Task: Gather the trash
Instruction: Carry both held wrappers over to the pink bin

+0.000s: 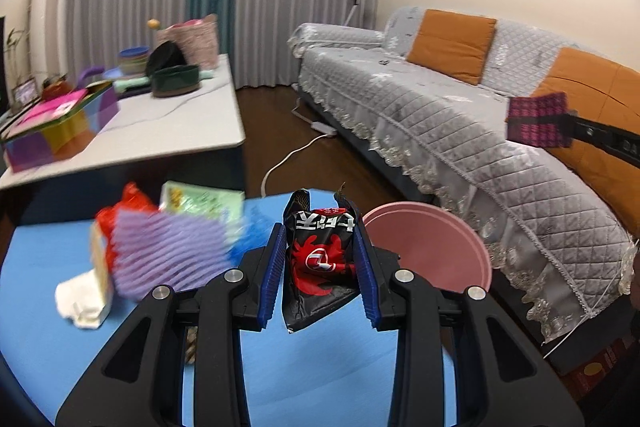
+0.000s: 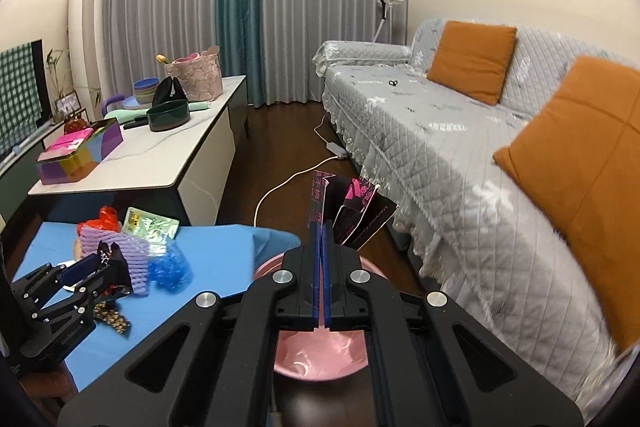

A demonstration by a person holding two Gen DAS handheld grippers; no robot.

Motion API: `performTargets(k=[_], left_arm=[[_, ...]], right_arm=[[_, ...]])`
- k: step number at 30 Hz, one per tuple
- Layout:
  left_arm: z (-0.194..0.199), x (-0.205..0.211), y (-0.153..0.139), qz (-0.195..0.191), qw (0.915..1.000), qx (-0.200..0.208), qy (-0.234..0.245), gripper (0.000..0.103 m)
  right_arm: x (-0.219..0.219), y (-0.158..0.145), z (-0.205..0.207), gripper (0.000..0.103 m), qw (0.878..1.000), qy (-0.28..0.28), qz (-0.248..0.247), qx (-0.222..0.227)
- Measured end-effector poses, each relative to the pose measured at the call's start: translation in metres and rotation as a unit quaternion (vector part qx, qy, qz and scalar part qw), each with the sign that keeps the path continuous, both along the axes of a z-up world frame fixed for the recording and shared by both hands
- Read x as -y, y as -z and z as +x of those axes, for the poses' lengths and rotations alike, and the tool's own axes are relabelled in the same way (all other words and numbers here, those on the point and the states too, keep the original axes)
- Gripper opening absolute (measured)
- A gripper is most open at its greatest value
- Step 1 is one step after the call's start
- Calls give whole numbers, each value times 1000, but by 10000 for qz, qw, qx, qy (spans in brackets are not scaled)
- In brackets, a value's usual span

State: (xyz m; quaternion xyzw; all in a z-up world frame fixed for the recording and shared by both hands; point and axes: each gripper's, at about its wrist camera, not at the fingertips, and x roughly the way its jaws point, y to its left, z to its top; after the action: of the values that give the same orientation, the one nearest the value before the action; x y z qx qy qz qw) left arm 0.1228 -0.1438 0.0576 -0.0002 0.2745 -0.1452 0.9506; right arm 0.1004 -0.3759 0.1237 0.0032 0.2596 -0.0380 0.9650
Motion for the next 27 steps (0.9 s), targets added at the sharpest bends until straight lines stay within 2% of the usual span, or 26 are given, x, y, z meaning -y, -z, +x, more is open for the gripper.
performTargets(k=[3, 9, 15, 20, 27], left_arm=[[10, 18, -4, -4, 9999, 63, 154, 34], [37, 47, 0, 29, 9994, 61, 351, 34], [60, 68, 16, 11, 9988, -64, 491, 34], [76, 83, 29, 102, 9977, -152, 656, 34], [93, 99, 45, 164, 9959, -285, 848, 34]], right_arm=[[7, 3, 8, 1, 9999, 64, -70, 57], [25, 33, 20, 1, 9994, 334, 95, -73], [38, 51, 32, 1, 9986, 496, 27, -164], [45, 74, 46, 1, 9975, 527, 54, -468], [52, 85, 59, 1, 9959, 630, 110, -644]])
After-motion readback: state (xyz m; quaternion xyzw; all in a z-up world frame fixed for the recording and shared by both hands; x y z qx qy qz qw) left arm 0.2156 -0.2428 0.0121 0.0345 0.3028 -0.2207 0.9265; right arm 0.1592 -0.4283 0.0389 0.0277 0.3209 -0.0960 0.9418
